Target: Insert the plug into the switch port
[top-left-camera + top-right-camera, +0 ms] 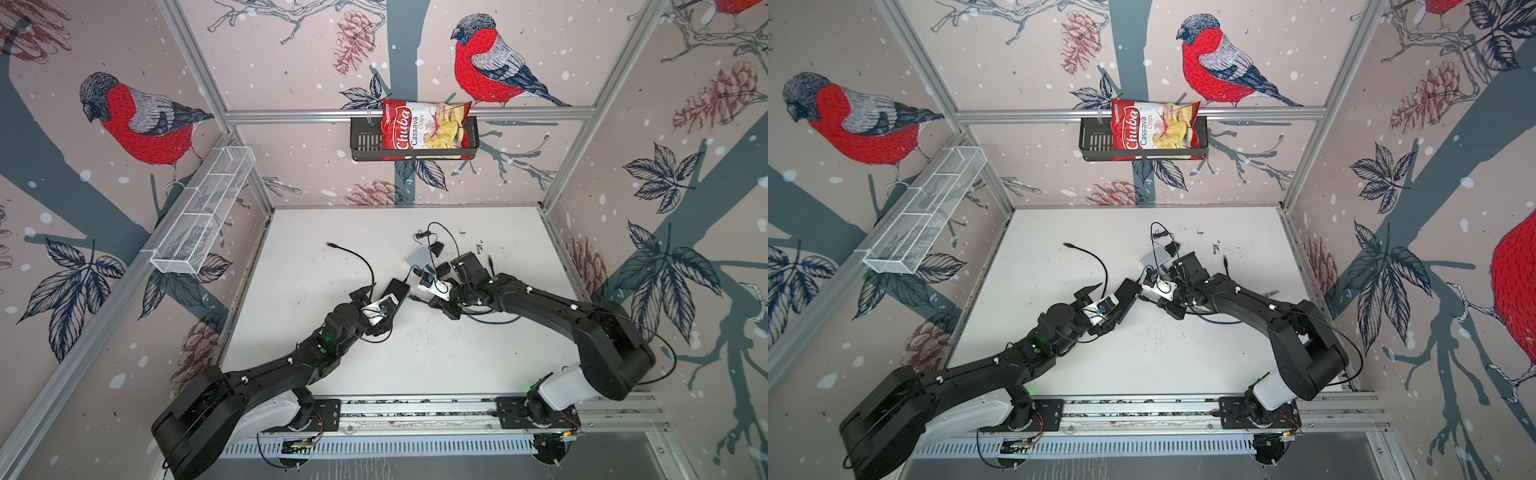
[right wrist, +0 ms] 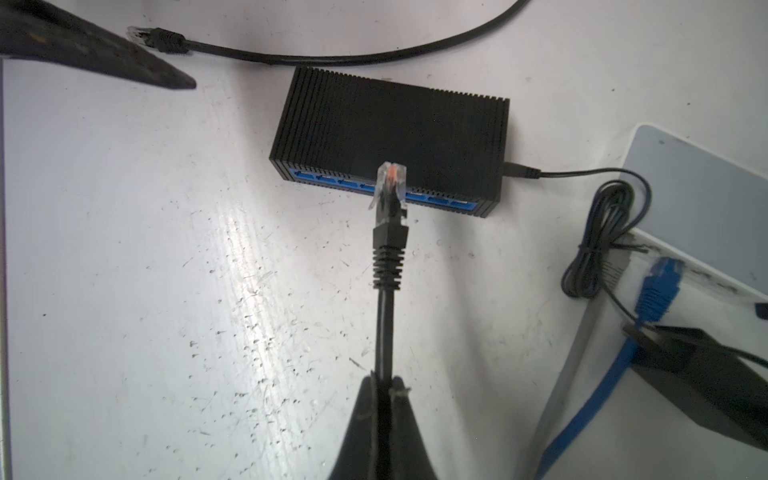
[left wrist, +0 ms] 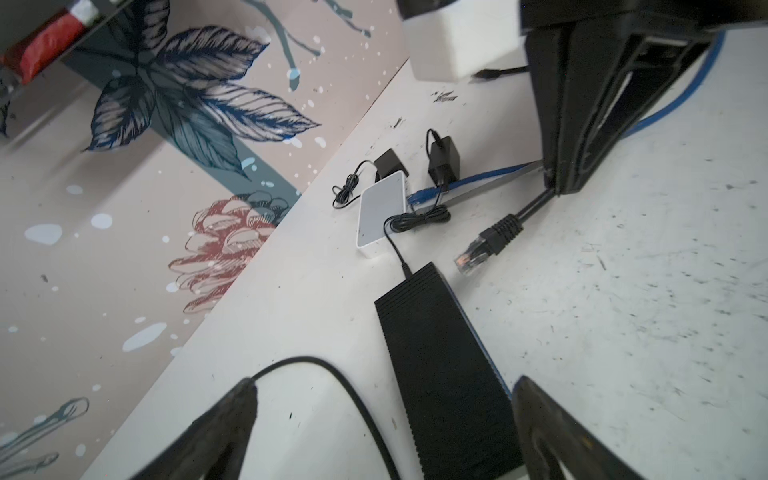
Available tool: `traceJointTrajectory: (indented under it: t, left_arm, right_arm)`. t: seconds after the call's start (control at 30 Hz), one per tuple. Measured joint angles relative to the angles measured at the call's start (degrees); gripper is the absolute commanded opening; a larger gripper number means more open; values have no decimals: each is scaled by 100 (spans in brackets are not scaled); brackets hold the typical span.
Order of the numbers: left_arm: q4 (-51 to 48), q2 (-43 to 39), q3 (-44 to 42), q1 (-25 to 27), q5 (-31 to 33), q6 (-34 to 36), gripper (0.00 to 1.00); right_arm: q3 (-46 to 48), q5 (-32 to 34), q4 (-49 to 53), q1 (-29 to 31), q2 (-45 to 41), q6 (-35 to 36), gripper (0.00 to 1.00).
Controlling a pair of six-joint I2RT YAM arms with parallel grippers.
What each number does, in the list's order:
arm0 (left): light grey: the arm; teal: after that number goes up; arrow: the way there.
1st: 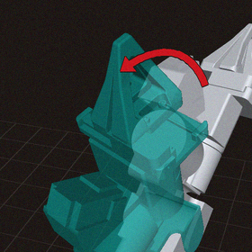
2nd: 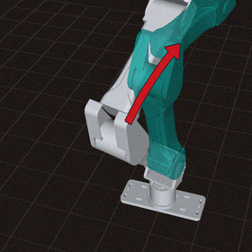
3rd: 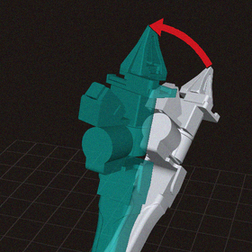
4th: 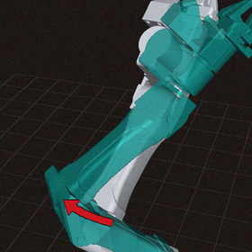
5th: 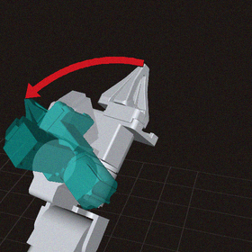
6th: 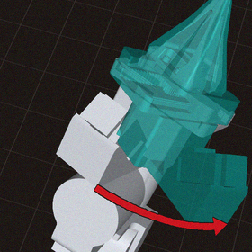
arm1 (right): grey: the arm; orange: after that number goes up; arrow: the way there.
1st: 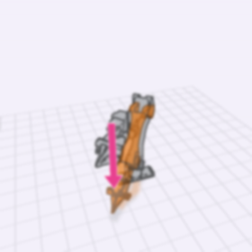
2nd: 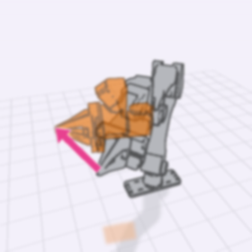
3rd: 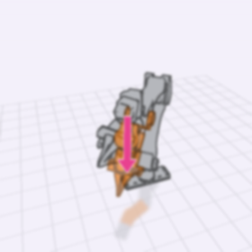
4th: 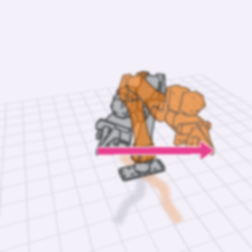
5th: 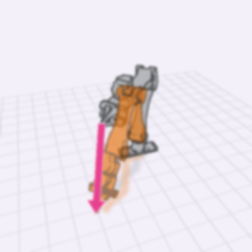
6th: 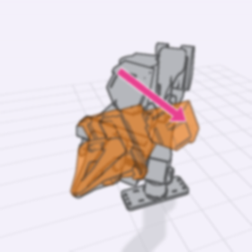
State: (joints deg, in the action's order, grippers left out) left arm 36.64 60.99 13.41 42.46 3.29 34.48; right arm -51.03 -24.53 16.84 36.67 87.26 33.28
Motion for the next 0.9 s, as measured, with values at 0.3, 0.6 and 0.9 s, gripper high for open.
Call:
traceJointTrajectory:
  t: [0.3, 0.6, 0.9]
  left_arm:
    - [411, 127, -125, 50, -844, 1158, 90]
    - [511, 754, 98, 61, -1276, 1869, 79]
    - [837, 1379, 278, 66, -1506, 2122, 70]
  right_arm:
    - [-155, -361, 337, -35, -24, 0, 2]
    - [-221, -525, 483, -46, -57, 109, 2]
    - [-221, -603, 542, -57, -57, 129, 2]
